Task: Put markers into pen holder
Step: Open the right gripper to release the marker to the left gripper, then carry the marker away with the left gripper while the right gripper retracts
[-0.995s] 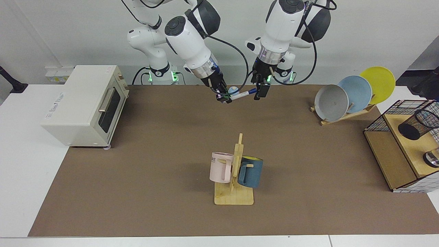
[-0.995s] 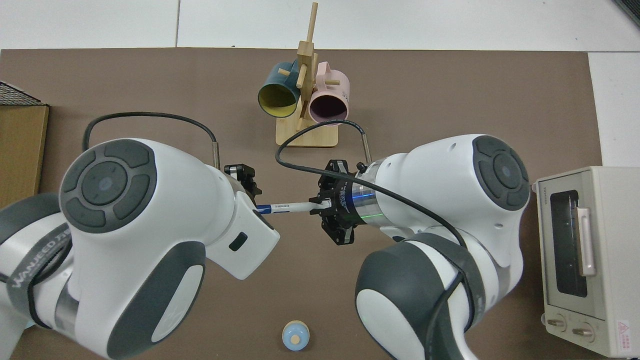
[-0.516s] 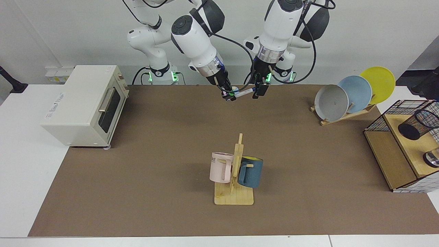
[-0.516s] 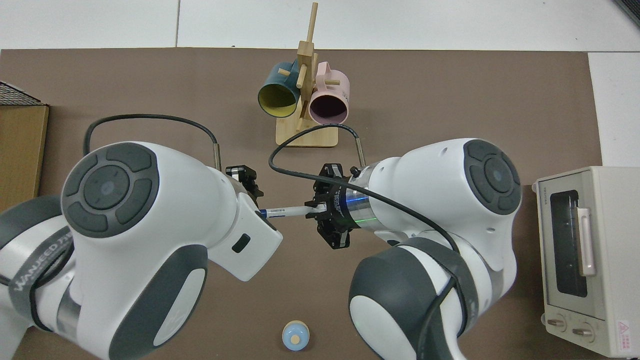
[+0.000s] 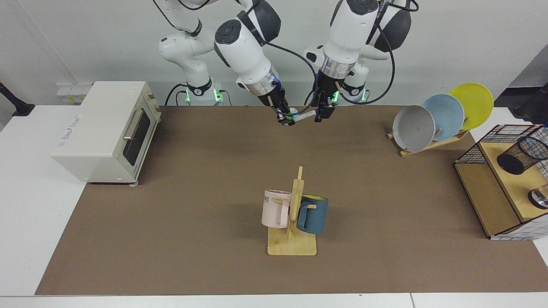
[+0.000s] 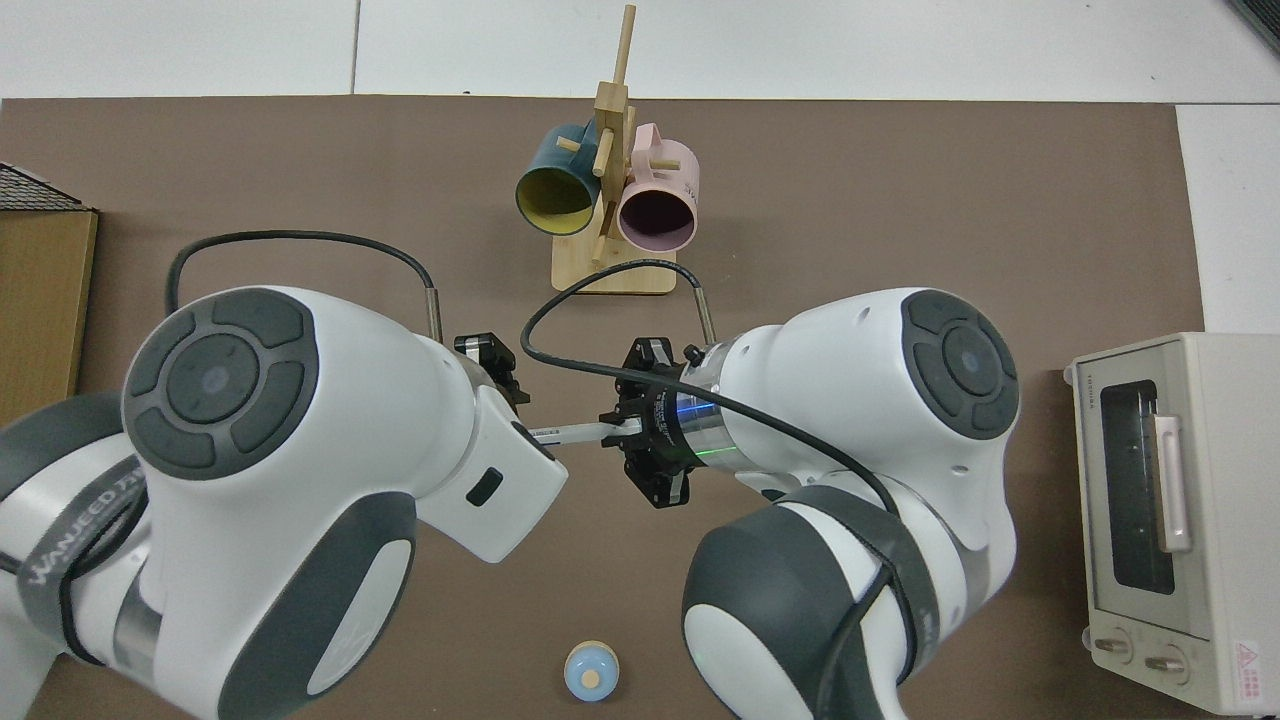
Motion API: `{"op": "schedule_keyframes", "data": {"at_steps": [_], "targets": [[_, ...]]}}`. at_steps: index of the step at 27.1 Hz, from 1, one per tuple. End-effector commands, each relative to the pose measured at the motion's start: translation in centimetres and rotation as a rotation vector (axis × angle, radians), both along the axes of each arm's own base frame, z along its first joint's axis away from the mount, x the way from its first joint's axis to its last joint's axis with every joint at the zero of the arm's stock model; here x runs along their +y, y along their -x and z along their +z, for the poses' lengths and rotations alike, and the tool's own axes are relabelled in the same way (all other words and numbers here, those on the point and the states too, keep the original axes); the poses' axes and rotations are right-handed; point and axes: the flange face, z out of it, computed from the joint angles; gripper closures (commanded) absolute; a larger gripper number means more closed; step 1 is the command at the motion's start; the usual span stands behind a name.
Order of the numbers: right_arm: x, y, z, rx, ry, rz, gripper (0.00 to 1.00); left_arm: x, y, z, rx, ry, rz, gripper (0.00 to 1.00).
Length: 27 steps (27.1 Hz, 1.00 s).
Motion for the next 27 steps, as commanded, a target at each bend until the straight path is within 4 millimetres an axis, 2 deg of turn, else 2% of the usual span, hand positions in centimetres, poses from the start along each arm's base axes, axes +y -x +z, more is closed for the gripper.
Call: {"op": "schedule_keyframes", "data": {"at_steps": [1, 2, 3, 4, 11, 15, 24, 27], "targets": [[-0.1, 0.0, 0.0, -0.017, -0.011, 0.006, 1.0, 0.2, 1.0, 0.1, 0.002, 0.003, 0.044, 1.0], [-0.1, 0.0, 0.0, -0.018, -0.011, 0.015, 0.84, 0.1, 1.0, 0.1, 0.002, 0.001, 0.042, 1.0], [-0.1, 0.1, 0.1, -0.025, -0.011, 0.031, 0.4, 0.2, 1.0, 0.1, 0.001, 0.0, 0.043, 1.0], [-0.1, 0.2, 0.1, -0.031, -0.009, 0.048, 0.0, 0.2, 1.0, 0.1, 0.001, -0.002, 0.043, 1.0], [-0.4, 0.4, 0.4, -0.041, -0.001, 0.1, 0.0, 0.3, 1.0, 0.0, 0.004, -0.007, 0.043, 1.0], [-1.6, 0.8, 0.6, -0.067, 0.043, 0.233, 0.0, 0.6, 0.9, -0.1, 0.003, -0.016, 0.047, 1.0], [-9.1, -0.7, 0.6, -0.116, 0.121, 0.532, 0.0, 1.5, 0.5, -0.2, 0.001, -0.025, 0.06, 1.0], [-12.8, -1.3, 0.8, -0.137, 0.151, 0.634, 0.0, 1.6, 0.5, -0.2, 0.002, -0.025, 0.063, 1.0]]}}
